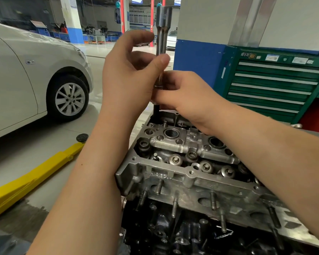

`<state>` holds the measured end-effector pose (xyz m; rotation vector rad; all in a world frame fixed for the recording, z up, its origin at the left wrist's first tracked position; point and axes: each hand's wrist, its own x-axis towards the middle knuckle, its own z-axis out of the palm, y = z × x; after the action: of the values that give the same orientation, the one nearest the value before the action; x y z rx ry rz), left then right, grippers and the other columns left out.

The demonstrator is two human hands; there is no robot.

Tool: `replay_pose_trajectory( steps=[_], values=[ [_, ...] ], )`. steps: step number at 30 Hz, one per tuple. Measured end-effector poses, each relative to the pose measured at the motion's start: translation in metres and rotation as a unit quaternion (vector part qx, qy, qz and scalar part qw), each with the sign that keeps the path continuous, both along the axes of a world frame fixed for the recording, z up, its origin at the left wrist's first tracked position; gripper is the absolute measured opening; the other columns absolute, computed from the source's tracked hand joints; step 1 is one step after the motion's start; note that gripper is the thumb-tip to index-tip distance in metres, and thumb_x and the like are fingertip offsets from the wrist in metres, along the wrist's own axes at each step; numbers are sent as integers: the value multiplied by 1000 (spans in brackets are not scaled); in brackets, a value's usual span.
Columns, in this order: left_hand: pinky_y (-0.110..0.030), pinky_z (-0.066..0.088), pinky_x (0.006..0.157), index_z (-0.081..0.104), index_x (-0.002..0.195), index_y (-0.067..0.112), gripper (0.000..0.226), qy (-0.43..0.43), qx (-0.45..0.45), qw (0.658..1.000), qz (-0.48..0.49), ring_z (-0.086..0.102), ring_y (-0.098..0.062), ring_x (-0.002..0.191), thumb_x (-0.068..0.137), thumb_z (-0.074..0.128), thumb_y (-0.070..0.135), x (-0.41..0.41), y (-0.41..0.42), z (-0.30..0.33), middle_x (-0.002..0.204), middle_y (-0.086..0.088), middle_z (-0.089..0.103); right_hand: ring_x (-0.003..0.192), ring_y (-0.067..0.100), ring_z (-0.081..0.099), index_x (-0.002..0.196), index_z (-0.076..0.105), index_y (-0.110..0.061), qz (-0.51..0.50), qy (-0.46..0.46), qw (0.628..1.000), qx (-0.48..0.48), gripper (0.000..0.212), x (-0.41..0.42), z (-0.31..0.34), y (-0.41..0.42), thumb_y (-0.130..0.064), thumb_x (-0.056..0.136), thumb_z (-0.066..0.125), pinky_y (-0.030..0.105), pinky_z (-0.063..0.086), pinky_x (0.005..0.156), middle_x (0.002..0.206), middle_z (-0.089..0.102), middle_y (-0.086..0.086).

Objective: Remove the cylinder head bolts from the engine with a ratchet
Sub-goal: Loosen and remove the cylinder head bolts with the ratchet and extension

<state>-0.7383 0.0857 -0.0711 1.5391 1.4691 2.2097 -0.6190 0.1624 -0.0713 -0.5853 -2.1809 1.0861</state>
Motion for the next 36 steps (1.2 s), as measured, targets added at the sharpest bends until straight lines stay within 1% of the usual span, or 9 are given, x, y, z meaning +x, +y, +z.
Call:
replay_pose_trajectory(
  steps=[3, 8, 13, 18, 21, 25, 28, 32, 36],
  values=[
    [-34, 63, 83, 62, 131, 16, 30, -25, -8, 999, -36, 77, -21, 91, 100, 64, 11, 2, -1, 0, 94, -5, 80, 100, 25, 75, 112, 73, -9, 9, 17, 999, -37, 22, 5, 1, 5, -6, 90, 74, 50, 57, 98, 103, 79, 8],
    [-39, 62, 79, 73, 117, 17, 33, 5, -10, 1000, 0, 71, -19, 86, 86, 83, 21, 4, -2, 2, 95, -2, 72, 79, 18, 71, 95, 70, -15, -99, -10, 994, 42, 42, 0, 0, 1, -39, 68, 90, 53, 61, 80, 85, 71, -2],
    [-25, 60, 85, 54, 147, 16, 59, -30, 20, 999, -26, 77, -15, 94, 93, 77, 10, 1, -2, 0, 94, -6, 79, 98, 22, 75, 110, 73, -13, -2, 13, 1000, -15, 19, 2, 1, 1, -18, 91, 74, 52, 58, 96, 99, 78, 6],
    [-36, 62, 87, 69, 131, 14, 37, 1, -9, 999, -47, 74, -18, 102, 94, 73, 15, 7, -1, 2, 107, -3, 77, 83, 19, 75, 98, 74, -11, -61, 14, 998, 22, 27, 1, -1, 3, -23, 77, 87, 52, 61, 85, 87, 77, 1],
    [-47, 63, 84, 75, 122, 15, 36, 8, -18, 1000, -24, 75, -29, 90, 86, 81, 11, 4, 0, 2, 92, -13, 75, 82, 19, 73, 95, 74, -18, -66, 32, 996, 54, 23, -2, 0, 1, -23, 74, 83, 48, 61, 83, 86, 76, 2],
    [-35, 62, 89, 67, 136, 15, 42, -30, -11, 999, -28, 77, -19, 95, 95, 72, 7, 0, 2, 1, 99, -8, 79, 98, 27, 75, 110, 74, -8, 1, 37, 999, -27, 21, 1, 0, 5, -10, 89, 73, 52, 57, 97, 101, 78, 12],
    [-19, 58, 77, 66, 137, 16, 38, -51, 4, 998, -44, 76, -14, 93, 99, 68, 13, 3, 2, 2, 100, -6, 80, 92, 23, 77, 113, 72, -7, -10, 25, 999, -19, 23, 3, 1, 5, -5, 90, 74, 47, 59, 95, 99, 79, 9],
    [-35, 62, 78, 71, 119, 16, 33, -4, 18, 1000, -11, 74, -12, 86, 88, 80, 14, 2, 1, 1, 97, 0, 75, 80, 12, 76, 101, 74, -17, -61, -14, 994, 84, 13, -2, 4, -4, -17, 89, 78, 44, 61, 87, 84, 78, -1],
    [-43, 61, 92, 73, 118, 7, 30, 10, 29, 1000, 4, 75, -16, 93, 89, 76, 4, -2, 3, -1, 100, -2, 77, 79, 21, 74, 91, 75, -18, -97, -17, 987, 124, 10, -5, 7, -11, -21, 84, 81, 46, 60, 81, 79, 77, 0]
  ],
)
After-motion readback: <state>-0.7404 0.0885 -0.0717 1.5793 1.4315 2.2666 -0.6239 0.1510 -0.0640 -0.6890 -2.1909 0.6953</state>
